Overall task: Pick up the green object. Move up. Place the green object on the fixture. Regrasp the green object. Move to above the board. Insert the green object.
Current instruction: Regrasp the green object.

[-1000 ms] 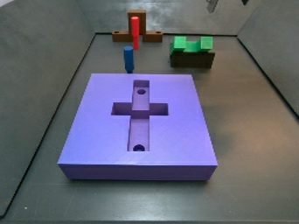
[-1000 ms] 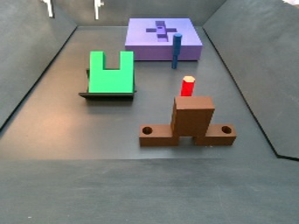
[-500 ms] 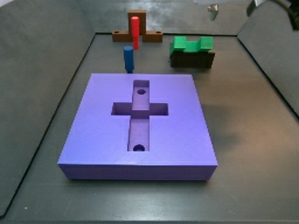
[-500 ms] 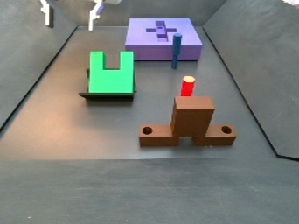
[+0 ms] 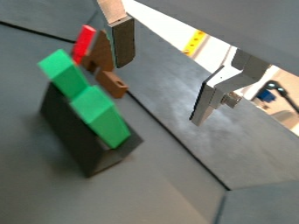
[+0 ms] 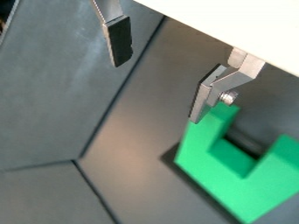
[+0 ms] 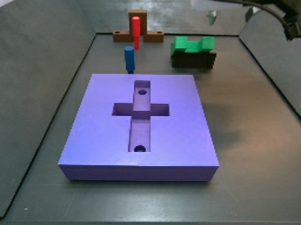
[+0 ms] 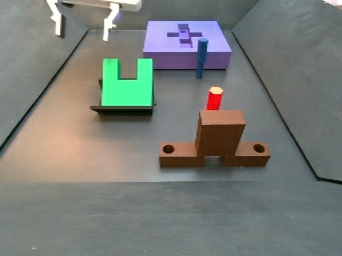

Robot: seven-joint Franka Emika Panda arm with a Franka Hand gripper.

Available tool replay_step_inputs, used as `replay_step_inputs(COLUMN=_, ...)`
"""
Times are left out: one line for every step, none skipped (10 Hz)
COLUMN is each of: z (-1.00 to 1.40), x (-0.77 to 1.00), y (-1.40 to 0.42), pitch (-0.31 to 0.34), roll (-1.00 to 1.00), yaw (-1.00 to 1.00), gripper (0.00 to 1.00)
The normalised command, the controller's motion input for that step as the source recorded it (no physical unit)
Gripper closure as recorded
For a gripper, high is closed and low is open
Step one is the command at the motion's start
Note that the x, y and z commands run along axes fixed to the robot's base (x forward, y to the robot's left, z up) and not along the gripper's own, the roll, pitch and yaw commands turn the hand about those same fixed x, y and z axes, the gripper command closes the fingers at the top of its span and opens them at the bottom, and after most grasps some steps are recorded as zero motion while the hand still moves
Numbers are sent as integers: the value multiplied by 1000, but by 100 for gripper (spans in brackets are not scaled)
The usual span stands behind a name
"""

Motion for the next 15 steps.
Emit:
replay_step_inputs(z=-269, x=-97, y=-23, pitch=394, roll=-489, yaw=374, gripper=0)
replay_step_inputs(z=-289, x=0, y=0, pitch=571, roll=-540, yaw=254, gripper=0)
replay_step_inputs(z=-229, x=49, y=0, pitch=491, roll=-294, yaw=134, gripper=0)
replay_step_inputs(z=-229, x=77, y=0, pitch=506, roll=-49, yaw=46, gripper=0)
replay_step_inputs(z=-231, x=37, y=0, pitch=566, roll=37, yaw=0, gripper=0)
replay_step_inputs(z=-274, x=0, y=0, pitch=571, roll=231, yaw=0, gripper=0)
replay_step_inputs(z=-260, x=0, y=0, pitch=483, roll=283, yaw=0, gripper=0)
replay_step_inputs(z=-220, x=0, y=0, pitch=351, roll=240, yaw=0, gripper=0)
replay_step_inputs(z=-203, x=160, y=-31, pitch=249, roll=186, yaw=0, gripper=0)
replay_step_inputs(z=-257, x=294, y=-43, pitch=297, roll=317, yaw=0, gripper=0)
replay_step_inputs(z=-286, x=243, y=-6, pitch=326, roll=623, yaw=0, gripper=0)
replay_step_inputs(z=-260, x=140, y=0, pitch=314, roll=843, yaw=14, gripper=0)
replay_step_inputs(z=-306, x=11, y=0, pitch=274, roll=791, yaw=40, gripper=0)
replay_step_inputs(z=-286, x=0, y=0, pitch=174, roll=463, yaw=6, gripper=0)
replay_step_inputs(z=-166, x=26, y=0, pitch=100, roll=197, yaw=9, gripper=0)
